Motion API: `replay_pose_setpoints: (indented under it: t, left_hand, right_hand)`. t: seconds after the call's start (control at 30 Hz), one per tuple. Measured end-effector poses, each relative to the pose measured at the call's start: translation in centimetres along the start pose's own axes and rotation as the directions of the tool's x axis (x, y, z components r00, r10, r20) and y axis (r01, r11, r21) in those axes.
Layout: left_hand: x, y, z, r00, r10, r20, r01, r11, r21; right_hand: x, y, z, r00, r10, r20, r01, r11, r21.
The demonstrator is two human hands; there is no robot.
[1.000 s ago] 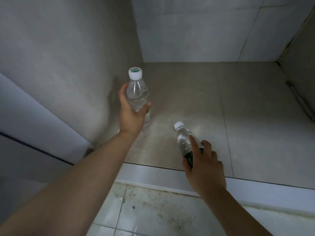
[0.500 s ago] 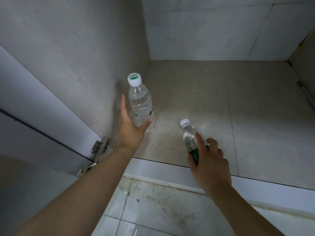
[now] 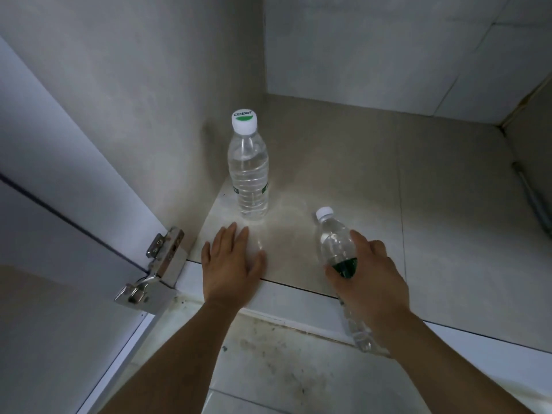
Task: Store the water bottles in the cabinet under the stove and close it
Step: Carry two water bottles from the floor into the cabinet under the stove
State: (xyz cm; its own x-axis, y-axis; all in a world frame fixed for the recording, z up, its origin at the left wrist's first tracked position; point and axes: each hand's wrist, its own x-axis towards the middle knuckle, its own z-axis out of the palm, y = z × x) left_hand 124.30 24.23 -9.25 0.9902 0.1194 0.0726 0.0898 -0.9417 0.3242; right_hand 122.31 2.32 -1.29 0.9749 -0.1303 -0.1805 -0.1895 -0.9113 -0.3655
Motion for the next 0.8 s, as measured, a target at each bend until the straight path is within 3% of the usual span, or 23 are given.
replay_pose_setpoints:
  t: [0.13,0.3,0.5,0.63,0.8]
  left_hand:
    - [0.1,0.1,0.1,1.000,-0.008,-0.009,0.008,1.000,-0.001]
    - [-0.1,0.0,-0.1,0.999,-0.027,-0.041,0.026,0.999,-0.026]
    - [-0.1,0.1,-0.2,0.998,-0.041,-0.046,0.038,0.998,-0.051]
    - [0.0,0.1,-0.2,0.998,-0.035,-0.049,0.032,0.998,-0.053]
    - [-0.1,-0.1,-0.3,0.999,-0.034,-0.041,0.032,0.998,-0.046]
  right_hand:
    - [1.3,-0.3,-0.5,0.995,0.023,0.098,-0.024,1.000,0.002]
    - [1.8,-0.4,-1.9,0.993,0.003,0.121,-0.029,0.976,0.217]
    - [3.9,-2.7,-3.3,0.978,-0.157,-0.140,0.206,0.841,0.500]
    - [5.7,-5.1,-3.8,0.946,-0.179,-0.269,0.320,0.643,0.696]
    - [6.8,-6.3,-2.4,0.928,-0.177,-0.326,0.369,0.531,0.763]
